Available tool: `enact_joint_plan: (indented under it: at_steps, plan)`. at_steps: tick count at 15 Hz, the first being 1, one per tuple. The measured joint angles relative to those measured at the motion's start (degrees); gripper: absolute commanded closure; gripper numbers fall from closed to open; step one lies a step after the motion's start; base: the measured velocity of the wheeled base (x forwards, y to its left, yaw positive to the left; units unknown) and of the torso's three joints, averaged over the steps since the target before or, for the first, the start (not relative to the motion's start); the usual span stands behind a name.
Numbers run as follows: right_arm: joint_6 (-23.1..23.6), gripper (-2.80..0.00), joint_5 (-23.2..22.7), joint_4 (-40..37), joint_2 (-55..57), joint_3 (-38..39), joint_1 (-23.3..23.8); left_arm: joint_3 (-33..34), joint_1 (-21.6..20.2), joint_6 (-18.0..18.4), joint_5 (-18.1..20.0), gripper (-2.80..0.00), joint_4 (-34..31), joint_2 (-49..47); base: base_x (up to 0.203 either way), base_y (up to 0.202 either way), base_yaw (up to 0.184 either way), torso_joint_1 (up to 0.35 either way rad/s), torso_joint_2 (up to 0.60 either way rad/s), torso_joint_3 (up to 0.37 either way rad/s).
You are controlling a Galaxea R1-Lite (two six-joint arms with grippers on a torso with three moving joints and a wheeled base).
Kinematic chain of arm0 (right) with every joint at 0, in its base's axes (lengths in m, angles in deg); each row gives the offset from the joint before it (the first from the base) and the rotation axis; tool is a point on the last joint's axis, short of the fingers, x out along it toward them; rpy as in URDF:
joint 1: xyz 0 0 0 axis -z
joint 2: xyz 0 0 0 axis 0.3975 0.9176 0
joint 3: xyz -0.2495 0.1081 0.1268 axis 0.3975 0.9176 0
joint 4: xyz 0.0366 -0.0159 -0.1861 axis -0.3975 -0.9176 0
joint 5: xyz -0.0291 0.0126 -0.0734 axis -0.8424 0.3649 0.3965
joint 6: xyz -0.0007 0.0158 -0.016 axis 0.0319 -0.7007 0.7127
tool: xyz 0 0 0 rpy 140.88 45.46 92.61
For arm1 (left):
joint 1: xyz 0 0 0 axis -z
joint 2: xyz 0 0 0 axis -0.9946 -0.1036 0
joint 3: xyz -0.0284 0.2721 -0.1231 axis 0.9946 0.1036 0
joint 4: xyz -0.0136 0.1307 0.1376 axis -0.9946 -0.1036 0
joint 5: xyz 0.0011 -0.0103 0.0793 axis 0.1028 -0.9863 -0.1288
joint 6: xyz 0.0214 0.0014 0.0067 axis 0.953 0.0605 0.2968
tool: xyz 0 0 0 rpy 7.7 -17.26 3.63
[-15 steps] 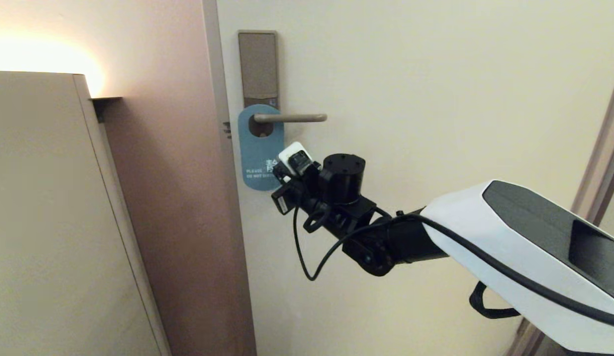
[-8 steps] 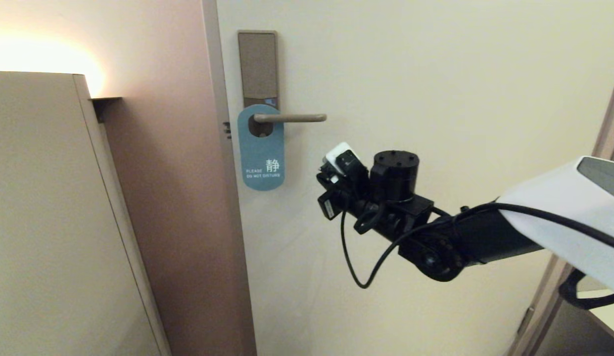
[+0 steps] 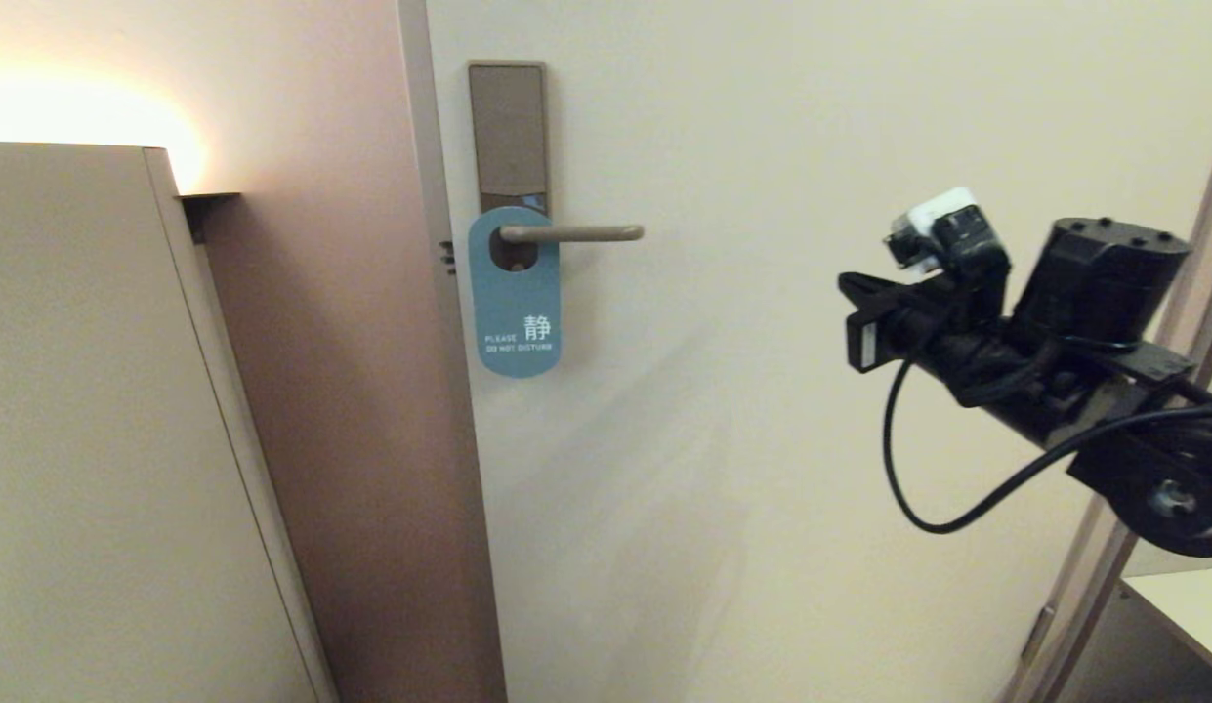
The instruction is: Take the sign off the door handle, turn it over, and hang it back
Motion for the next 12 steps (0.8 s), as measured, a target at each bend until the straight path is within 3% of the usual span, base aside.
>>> enact_joint_plan:
  at_steps: [6,12]
  plan:
    - [-0.69,0.00,-0.01,-2.52,-19.77,15.16,13.12,0.00,0.00,0.00,-0.04,0.00,0.00,0.00,0.000,0.000,0.000,0.000,0.00,0.000]
    - [-6.46,0.00,-0.41,-14.67,-39.29,26.35,17.39,0.00,0.00,0.02,-0.02,0.00,0.00,0.00,0.000,0.000,0.000,0.000,0.00,0.000]
